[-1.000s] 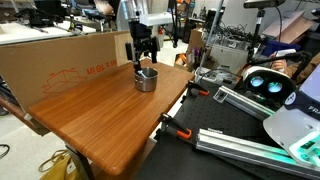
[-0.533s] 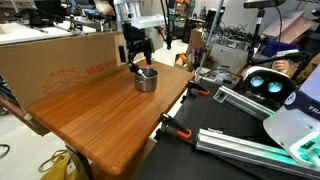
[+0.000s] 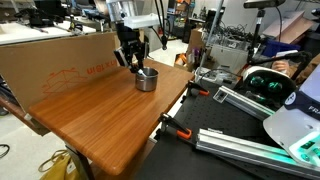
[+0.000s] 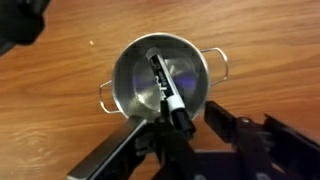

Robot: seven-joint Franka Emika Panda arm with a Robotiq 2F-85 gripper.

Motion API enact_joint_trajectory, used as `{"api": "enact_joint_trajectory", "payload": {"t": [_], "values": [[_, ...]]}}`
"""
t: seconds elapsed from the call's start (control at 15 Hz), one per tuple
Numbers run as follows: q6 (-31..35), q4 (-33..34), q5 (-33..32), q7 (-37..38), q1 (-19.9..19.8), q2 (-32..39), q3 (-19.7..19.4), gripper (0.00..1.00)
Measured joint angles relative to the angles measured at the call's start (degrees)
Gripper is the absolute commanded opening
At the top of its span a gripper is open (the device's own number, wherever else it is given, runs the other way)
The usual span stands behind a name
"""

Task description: Put the marker on the desk

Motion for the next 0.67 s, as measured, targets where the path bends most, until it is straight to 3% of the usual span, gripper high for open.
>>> {"api": "enact_joint_trajectory", "payload": {"t": [0.13,0.67], "values": [[-0.64,0.44,0.07,0.06,0.09,0.00,0.34,0.02],[-1.29,0.84,-0.25,0.06,-0.11,0.07,-0.15,0.05]]}}
